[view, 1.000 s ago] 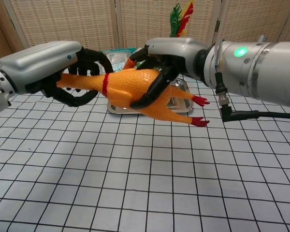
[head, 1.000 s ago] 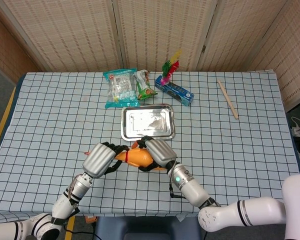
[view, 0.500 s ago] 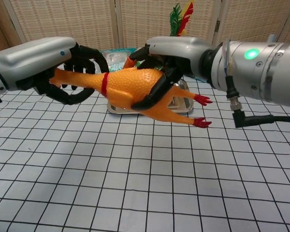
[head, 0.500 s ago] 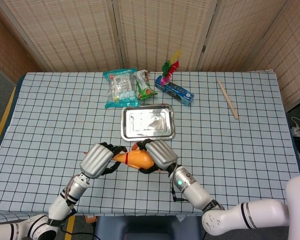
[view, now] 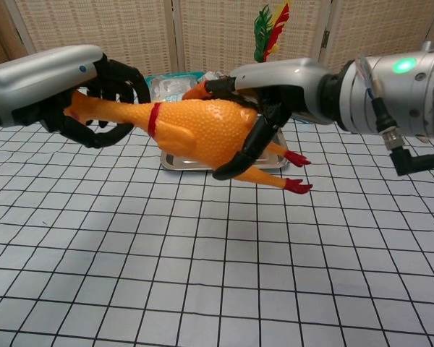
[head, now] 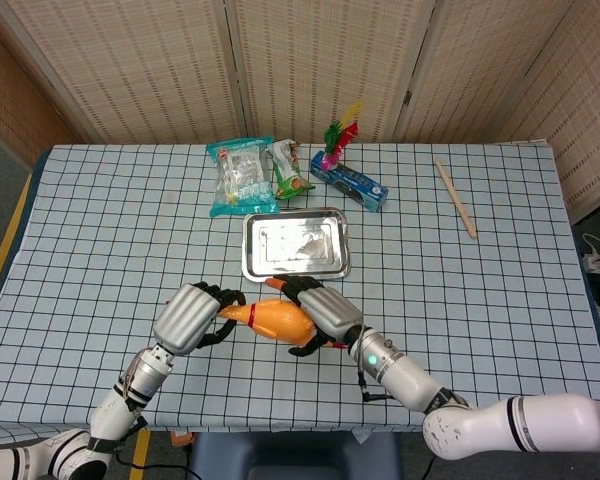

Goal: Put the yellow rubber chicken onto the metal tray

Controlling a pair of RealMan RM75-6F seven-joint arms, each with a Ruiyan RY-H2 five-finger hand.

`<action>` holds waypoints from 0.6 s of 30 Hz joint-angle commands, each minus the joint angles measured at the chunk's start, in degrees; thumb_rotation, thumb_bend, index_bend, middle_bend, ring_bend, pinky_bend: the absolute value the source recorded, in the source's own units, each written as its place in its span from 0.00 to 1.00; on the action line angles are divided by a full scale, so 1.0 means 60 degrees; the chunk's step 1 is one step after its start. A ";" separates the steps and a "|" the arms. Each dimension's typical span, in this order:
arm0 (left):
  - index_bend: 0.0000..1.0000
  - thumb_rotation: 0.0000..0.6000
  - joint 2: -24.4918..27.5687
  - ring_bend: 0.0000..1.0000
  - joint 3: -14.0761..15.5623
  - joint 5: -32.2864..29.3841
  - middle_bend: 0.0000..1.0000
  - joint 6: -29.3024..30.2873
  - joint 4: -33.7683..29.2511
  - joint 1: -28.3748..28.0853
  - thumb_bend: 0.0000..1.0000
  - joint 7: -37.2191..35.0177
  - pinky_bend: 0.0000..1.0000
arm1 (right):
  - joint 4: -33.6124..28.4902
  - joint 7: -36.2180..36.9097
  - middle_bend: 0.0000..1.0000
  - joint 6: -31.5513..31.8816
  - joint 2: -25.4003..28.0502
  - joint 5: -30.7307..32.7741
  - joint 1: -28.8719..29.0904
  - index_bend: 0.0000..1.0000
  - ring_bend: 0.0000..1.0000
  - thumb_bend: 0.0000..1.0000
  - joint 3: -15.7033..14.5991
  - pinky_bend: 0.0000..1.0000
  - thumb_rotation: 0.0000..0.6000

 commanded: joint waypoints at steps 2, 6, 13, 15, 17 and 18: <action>0.80 1.00 -0.0020 0.58 0.0002 -0.0004 0.77 -0.0021 -0.0006 -0.0012 0.76 0.0038 0.61 | 0.0118 0.0106 0.01 0.0138 -0.0194 0.0059 0.0042 0.00 0.01 0.12 0.0041 0.07 1.00; 0.80 1.00 -0.0028 0.58 0.0000 -0.0019 0.77 -0.0020 -0.0003 -0.0007 0.76 0.0051 0.61 | 0.0126 0.0065 0.50 0.0723 -0.0547 0.0112 0.0015 0.58 0.50 0.19 0.0108 0.73 1.00; 0.80 1.00 -0.0010 0.58 -0.0002 -0.0031 0.77 -0.0017 -0.0001 0.0005 0.76 0.0044 0.61 | 0.0207 -0.0060 0.84 0.1759 -0.1086 -0.0359 -0.0218 1.00 0.88 0.39 0.0169 1.00 1.00; 0.80 1.00 -0.0006 0.58 -0.0011 -0.0040 0.77 -0.0011 0.0004 0.0009 0.76 0.0033 0.61 | 0.0157 -0.0235 0.84 0.1737 -0.1039 -0.0445 -0.0220 1.00 0.89 0.42 0.0059 1.00 1.00; 0.80 1.00 -0.0001 0.58 -0.0020 -0.0056 0.77 -0.0035 0.0005 -0.0002 0.76 0.0029 0.61 | 0.0086 -0.0468 0.84 0.1655 -0.0953 -0.0427 -0.0178 1.00 0.90 0.45 -0.0056 1.00 1.00; 0.80 1.00 0.0002 0.58 -0.0021 -0.0061 0.77 -0.0049 0.0002 -0.0009 0.76 0.0032 0.61 | 0.0051 -0.0494 0.84 0.1647 -0.0949 -0.0407 -0.0176 1.00 0.90 0.45 -0.0062 1.00 1.00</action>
